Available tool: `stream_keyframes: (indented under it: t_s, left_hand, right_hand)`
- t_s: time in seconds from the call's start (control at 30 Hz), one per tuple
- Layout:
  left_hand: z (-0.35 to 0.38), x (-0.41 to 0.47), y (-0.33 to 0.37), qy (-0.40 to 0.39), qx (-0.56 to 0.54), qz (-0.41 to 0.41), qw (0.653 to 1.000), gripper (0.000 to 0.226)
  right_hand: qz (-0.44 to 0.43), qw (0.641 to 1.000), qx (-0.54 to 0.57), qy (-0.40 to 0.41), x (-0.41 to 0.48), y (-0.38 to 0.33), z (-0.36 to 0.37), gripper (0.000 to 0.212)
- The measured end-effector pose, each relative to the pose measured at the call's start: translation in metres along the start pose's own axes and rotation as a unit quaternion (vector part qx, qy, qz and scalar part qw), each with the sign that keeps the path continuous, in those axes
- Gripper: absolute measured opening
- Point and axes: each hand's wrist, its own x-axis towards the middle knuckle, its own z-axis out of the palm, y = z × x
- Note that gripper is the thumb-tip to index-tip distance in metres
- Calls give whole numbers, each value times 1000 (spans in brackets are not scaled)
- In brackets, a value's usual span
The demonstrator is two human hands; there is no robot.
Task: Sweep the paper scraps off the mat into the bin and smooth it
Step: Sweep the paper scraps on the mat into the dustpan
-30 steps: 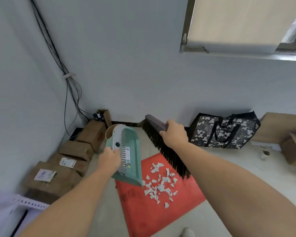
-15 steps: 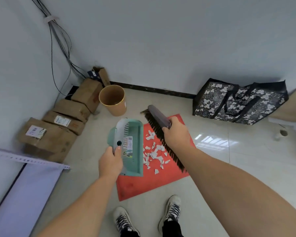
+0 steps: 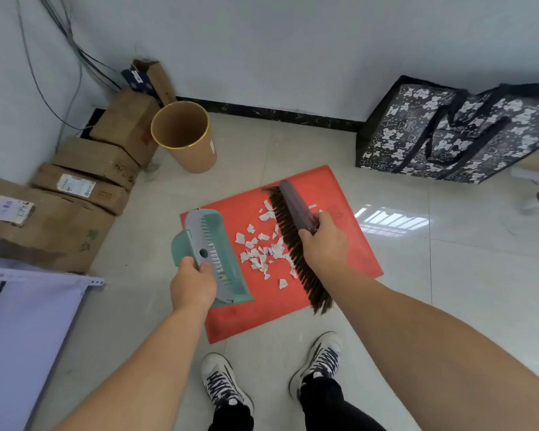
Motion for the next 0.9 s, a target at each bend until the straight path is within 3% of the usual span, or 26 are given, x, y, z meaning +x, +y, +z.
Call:
stream_keyframes:
  t_s: [0.2,0.53,0.9]
  left_hand:
    - [48,56,-53,22,20,11,1000,24]
    - [149,181,-136,81,29,42,995,21]
    - [216,238,-163,107,47,75,990,23]
  right_hand:
    - [11,998,13,-61,27,51,89,35]
    - [-55,992,10,-116,103,134,258,34]
    - [-56,989,47,-127,141,168,334,36]
